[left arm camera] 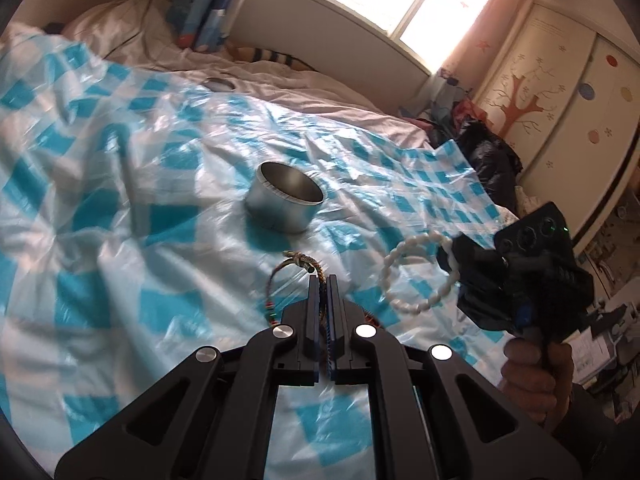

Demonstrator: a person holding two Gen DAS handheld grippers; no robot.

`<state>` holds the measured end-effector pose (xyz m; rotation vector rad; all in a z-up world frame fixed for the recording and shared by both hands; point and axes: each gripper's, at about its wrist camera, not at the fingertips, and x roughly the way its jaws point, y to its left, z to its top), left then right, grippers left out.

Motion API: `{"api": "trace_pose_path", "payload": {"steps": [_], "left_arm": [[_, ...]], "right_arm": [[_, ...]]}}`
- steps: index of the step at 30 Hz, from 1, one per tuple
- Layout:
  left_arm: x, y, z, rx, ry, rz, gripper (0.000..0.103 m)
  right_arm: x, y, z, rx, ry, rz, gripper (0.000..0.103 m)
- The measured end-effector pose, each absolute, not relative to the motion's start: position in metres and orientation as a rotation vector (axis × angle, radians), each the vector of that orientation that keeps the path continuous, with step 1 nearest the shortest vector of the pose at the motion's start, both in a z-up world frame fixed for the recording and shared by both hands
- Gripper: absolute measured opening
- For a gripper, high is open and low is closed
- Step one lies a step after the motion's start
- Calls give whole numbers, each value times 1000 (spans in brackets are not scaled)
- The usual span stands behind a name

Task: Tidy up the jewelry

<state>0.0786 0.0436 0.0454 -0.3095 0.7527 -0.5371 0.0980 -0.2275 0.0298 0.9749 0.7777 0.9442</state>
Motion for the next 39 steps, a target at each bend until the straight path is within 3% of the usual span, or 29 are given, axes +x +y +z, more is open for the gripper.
{"api": "trace_pose_path", "payload": {"steps": [16,20,24,26,27,31,34,39], "left_arm": [[202,-11,89,-256,681,-614,3],[234,-20,74,-259,708,-603,3],[262,-28,33,-179,835,-478,4],[262,-27,19,-128,887,-427,11],[259,-26,17,-102,899,-412,15],[229,-15,28,-59,858,-386,50],[195,-2,27,-86,874,-413,54],[124,23,0,-236,961,-441,57]], "right_arm": [[220,-250,33,965,764,865,8],[251,-243,20,929,786,814,8],[276,-228,-9,762,933,638,12],[276,-232,-19,758,961,593,16],[274,-235,-19,763,960,583,24],[251,-252,2,769,896,577,31],[206,-260,25,700,858,546,39],[120,-265,24,611,890,474,43]]}}
